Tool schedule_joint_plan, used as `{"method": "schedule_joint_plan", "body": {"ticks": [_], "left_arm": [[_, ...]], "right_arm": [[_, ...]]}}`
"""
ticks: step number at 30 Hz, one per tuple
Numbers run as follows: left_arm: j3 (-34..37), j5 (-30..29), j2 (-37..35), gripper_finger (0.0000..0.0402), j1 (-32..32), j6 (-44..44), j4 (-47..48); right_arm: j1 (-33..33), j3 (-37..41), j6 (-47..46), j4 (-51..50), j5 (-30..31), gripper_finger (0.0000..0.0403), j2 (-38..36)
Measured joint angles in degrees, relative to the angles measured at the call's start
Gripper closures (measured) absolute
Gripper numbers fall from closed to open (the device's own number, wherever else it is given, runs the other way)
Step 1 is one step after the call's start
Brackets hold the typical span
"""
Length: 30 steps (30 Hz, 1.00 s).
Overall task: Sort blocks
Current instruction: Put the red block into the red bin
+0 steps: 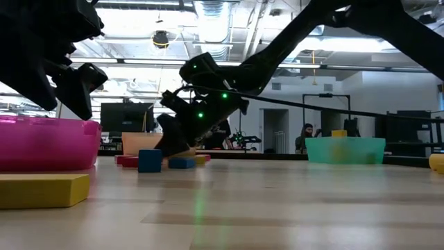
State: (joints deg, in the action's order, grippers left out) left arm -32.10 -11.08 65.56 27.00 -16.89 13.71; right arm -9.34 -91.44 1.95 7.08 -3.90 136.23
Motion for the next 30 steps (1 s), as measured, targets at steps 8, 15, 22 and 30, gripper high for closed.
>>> {"method": "schedule_joint_plan", "body": {"ticks": [8, 15, 22, 30], "left_arm": [[0.0, -4.13, 0.0, 0.0168, 0.0, 1.8, 1.04], [0.0, -10.34, 0.0, 0.0168, -0.02, 5.59, 0.85], [0.0, -18.37, 0.0, 0.0168, -0.02, 10.71, 0.75], [0.0, -30.72, 0.0, 0.0168, -0.02, 18.42, -2.27]], "right_arm": [[1.92, 0.15, 0.02, -7.39, -0.04, 0.0359, -3.29], [3.48, 0.31, -0.2, -16.21, 0.55, 0.036, -7.69], [5.29, 0.31, -0.63, -22.89, 0.81, 0.036, -13.53], [7.15, 0.26, -2.48, -29.15, -2.12, 0.036, -21.2]]}}
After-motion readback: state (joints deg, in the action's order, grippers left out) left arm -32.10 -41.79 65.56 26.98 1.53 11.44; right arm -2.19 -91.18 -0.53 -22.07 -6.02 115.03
